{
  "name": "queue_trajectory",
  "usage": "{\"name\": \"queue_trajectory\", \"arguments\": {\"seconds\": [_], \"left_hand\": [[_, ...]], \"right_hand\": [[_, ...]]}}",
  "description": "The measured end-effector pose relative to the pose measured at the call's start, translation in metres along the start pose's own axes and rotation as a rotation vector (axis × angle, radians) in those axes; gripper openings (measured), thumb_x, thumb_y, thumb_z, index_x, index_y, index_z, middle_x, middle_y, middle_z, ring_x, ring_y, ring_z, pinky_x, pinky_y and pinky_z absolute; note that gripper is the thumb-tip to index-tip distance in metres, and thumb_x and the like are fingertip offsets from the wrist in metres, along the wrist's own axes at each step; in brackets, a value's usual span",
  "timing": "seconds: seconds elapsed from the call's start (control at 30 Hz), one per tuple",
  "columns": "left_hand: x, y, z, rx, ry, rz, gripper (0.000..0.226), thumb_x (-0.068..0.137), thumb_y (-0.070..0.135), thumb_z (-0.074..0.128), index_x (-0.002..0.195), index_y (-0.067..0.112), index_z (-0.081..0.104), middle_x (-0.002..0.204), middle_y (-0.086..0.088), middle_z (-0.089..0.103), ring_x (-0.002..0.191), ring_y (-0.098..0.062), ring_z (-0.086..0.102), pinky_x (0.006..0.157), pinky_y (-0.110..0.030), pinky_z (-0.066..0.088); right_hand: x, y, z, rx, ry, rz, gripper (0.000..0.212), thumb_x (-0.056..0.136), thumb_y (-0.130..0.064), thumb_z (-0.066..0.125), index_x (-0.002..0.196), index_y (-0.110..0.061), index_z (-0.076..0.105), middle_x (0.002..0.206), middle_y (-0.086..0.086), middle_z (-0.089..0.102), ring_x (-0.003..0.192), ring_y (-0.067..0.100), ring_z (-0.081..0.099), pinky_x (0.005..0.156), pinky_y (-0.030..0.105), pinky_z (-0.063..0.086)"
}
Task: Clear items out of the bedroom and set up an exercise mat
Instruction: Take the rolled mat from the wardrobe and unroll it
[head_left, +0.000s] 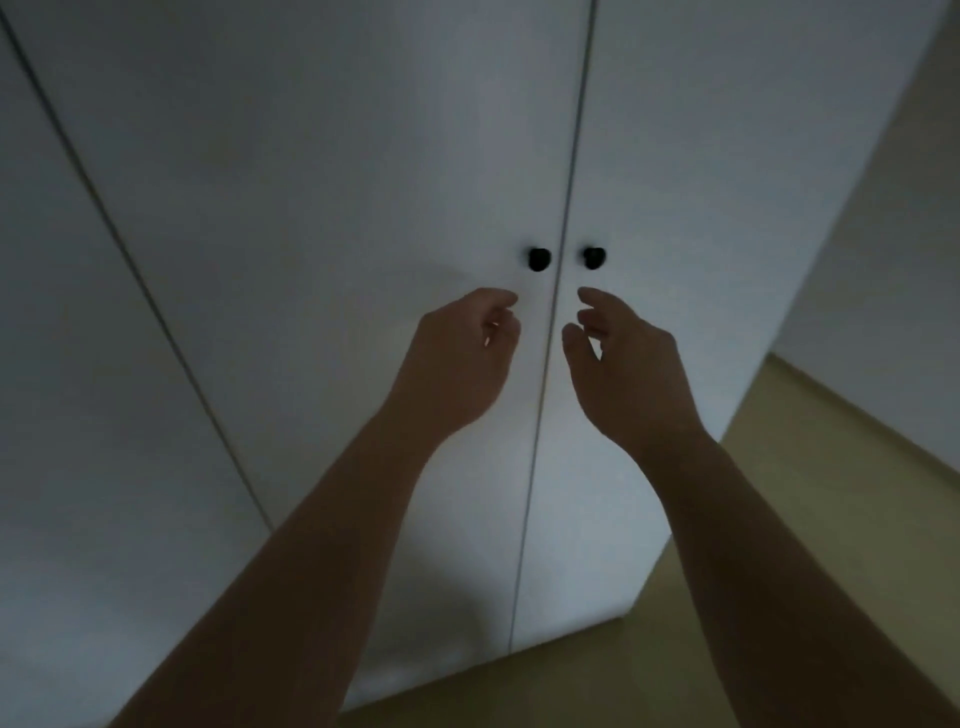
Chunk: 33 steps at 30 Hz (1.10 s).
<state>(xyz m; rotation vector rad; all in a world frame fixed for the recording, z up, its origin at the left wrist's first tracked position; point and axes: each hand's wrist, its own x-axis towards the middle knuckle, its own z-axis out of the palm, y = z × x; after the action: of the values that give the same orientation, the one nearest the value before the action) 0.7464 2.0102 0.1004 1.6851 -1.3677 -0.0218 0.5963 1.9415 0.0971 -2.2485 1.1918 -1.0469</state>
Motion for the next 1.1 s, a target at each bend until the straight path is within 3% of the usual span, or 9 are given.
{"name": "queue_trajectory", "arguments": {"seconds": [0.23,0.37,0.53,0.7,0.77,0.87,0.97,1.03,1.1], "left_hand": [[0.052,0.021,0.03,-0.023,-0.06,-0.113,0.058,0.095,0.029,0.061,0.147,0.02,0.039,0.136,-0.002,0.056,0.111,-0.014,0.058,0.094,-0.027,0.045],[0.069,0.026,0.04,-0.025,0.002,-0.17,0.057,0.091,0.019,0.063,0.145,0.015,0.046,0.134,-0.004,0.056,0.115,-0.017,0.057,0.096,-0.024,0.042],[0.068,0.027,0.054,0.054,-0.036,-0.187,0.054,0.085,0.001,0.056,0.138,0.011,0.05,0.131,-0.005,0.057,0.119,-0.02,0.055,0.094,-0.022,0.04],[0.056,0.032,0.048,0.039,-0.023,-0.199,0.054,0.087,-0.003,0.045,0.137,0.016,0.052,0.127,-0.003,0.061,0.115,-0.022,0.061,0.103,-0.041,0.048],[0.042,0.041,0.05,0.052,0.014,-0.201,0.054,0.085,-0.002,0.043,0.133,0.019,0.055,0.12,0.003,0.063,0.108,-0.018,0.063,0.099,-0.038,0.05],[0.015,0.053,0.053,0.028,0.104,-0.208,0.056,0.079,-0.006,0.043,0.123,0.023,0.06,0.105,0.011,0.065,0.097,-0.007,0.065,0.088,-0.021,0.049],[-0.014,0.064,0.051,-0.025,0.233,-0.222,0.054,0.077,-0.009,0.046,0.115,0.026,0.063,0.098,0.011,0.068,0.09,-0.003,0.066,0.086,-0.016,0.049],[-0.034,0.072,0.047,-0.044,0.315,-0.207,0.049,0.079,-0.01,0.05,0.107,0.026,0.064,0.095,0.01,0.07,0.084,-0.004,0.067,0.085,-0.018,0.052],[-0.051,0.079,0.042,-0.082,0.363,-0.193,0.045,0.08,-0.011,0.053,0.102,0.026,0.065,0.092,0.007,0.071,0.082,-0.007,0.068,0.082,-0.021,0.054]], "right_hand": [[-0.001,0.011,-0.019,0.04,-0.104,0.028,0.052,0.103,-0.034,0.049,0.152,-0.022,0.038,0.141,0.003,0.058,0.129,0.016,0.055,0.106,0.026,0.041],[0.003,0.016,-0.025,0.074,-0.158,0.015,0.053,0.103,-0.036,0.049,0.153,-0.022,0.036,0.143,0.004,0.056,0.13,0.016,0.054,0.107,0.027,0.04],[0.005,0.029,-0.033,0.142,-0.193,-0.002,0.054,0.103,-0.037,0.049,0.153,-0.022,0.036,0.143,0.003,0.056,0.129,0.016,0.054,0.101,0.024,0.042],[0.005,0.039,-0.038,0.168,-0.243,-0.029,0.053,0.103,-0.036,0.048,0.153,-0.022,0.036,0.144,0.002,0.055,0.127,0.014,0.054,0.09,0.015,0.034],[0.005,0.044,-0.04,0.195,-0.27,-0.026,0.053,0.103,-0.037,0.048,0.153,-0.022,0.036,0.145,0.001,0.054,0.128,0.014,0.053,0.09,0.015,0.033],[0.005,0.051,-0.041,0.22,-0.311,-0.033,0.054,0.103,-0.037,0.047,0.153,-0.021,0.035,0.147,0.001,0.052,0.131,0.012,0.051,0.091,0.01,0.028],[0.004,0.046,-0.044,0.319,-0.361,-0.075,0.05,0.103,-0.034,0.049,0.15,-0.021,0.039,0.136,-0.004,0.057,0.117,0.012,0.057,0.077,-0.006,0.032],[0.002,0.036,-0.046,0.423,-0.386,-0.154,0.036,0.101,-0.032,0.052,0.135,-0.021,0.054,0.119,-0.004,0.065,0.105,0.016,0.062,0.08,0.008,0.047],[-0.002,0.029,-0.047,0.553,-0.406,-0.175,0.029,0.097,-0.033,0.058,0.118,-0.014,0.064,0.108,0.007,0.071,0.1,0.025,0.067,0.09,0.041,0.056]]}}
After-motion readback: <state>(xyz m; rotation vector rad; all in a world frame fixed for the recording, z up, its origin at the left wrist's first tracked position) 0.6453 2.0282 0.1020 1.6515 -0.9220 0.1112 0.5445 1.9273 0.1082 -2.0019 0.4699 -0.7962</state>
